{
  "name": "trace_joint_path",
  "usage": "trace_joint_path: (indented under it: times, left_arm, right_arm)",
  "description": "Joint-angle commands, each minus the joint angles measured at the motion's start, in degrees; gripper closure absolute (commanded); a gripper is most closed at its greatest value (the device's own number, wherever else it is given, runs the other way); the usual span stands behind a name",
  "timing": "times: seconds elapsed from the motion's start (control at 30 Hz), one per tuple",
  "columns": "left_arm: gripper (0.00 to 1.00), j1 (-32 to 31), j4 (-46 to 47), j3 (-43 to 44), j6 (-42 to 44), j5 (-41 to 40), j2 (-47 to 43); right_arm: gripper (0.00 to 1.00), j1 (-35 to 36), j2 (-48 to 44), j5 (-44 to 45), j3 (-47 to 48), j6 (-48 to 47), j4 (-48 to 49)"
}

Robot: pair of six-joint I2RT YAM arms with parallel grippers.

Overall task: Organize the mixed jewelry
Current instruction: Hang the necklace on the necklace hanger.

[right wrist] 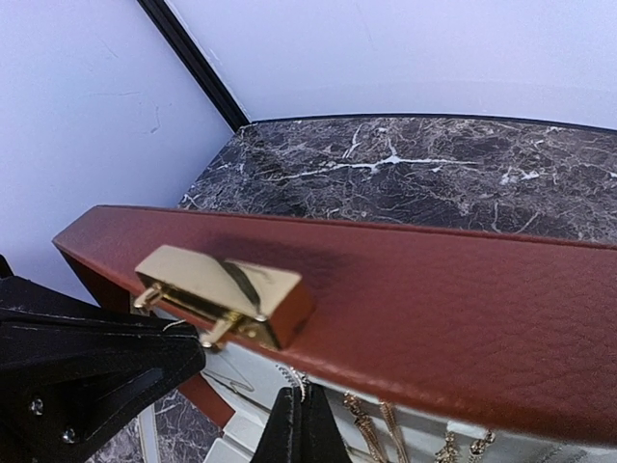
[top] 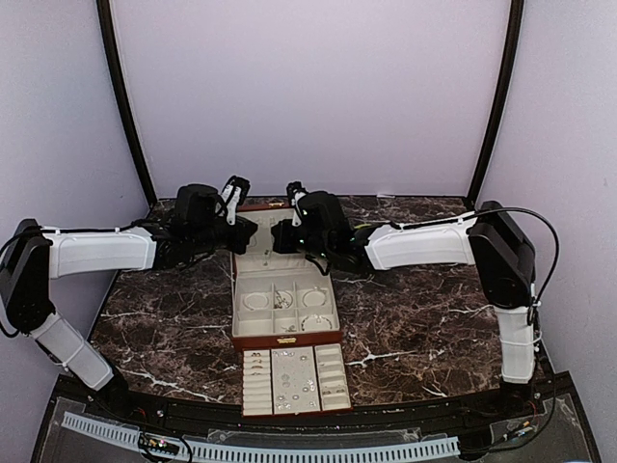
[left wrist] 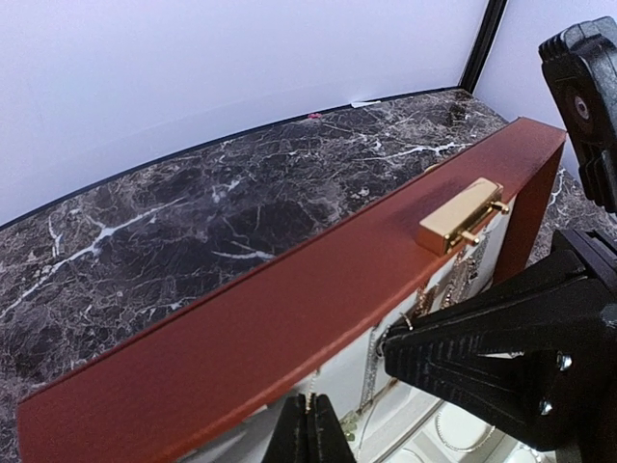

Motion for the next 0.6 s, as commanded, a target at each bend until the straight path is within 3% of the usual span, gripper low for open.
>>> trace_joint_path:
  times: [0.0, 0.1, 0.17, 0.3, 0.57]
  left_arm:
    - [1.00, 0.5, 0.1, -0.6, -1.0, 1.6, -1.1]
    - [1.00, 0.5, 0.2, -0.8, -1.2, 2.5, -1.5]
    - [0.94, 0.5, 0.2, -1.0, -1.3, 3.4, -1.8]
    - [0.73, 0.5, 0.3, -1.5, -1.4, 3.3, -3.0]
    - [0.58, 0.5, -0.6, -2.5, -1.0, 4.0, -6.6]
  right_arm:
    - [1.00, -0.7, 0.3, -0.4, -1.0, 0.6, 2.2]
    - [1.00, -0.7, -0.2, -0.8, -1.6, 0.4, 2.6]
    - [0.98, -0.7, -0.6, -1.1, -1.9, 0.3, 2.8]
    - [0.87, -0.6, -1.8, -1.6, -3.3, 0.3, 3.9]
    - [0.63, -0.7, -4.7, -3.8, -5.5, -0.2, 4.1]
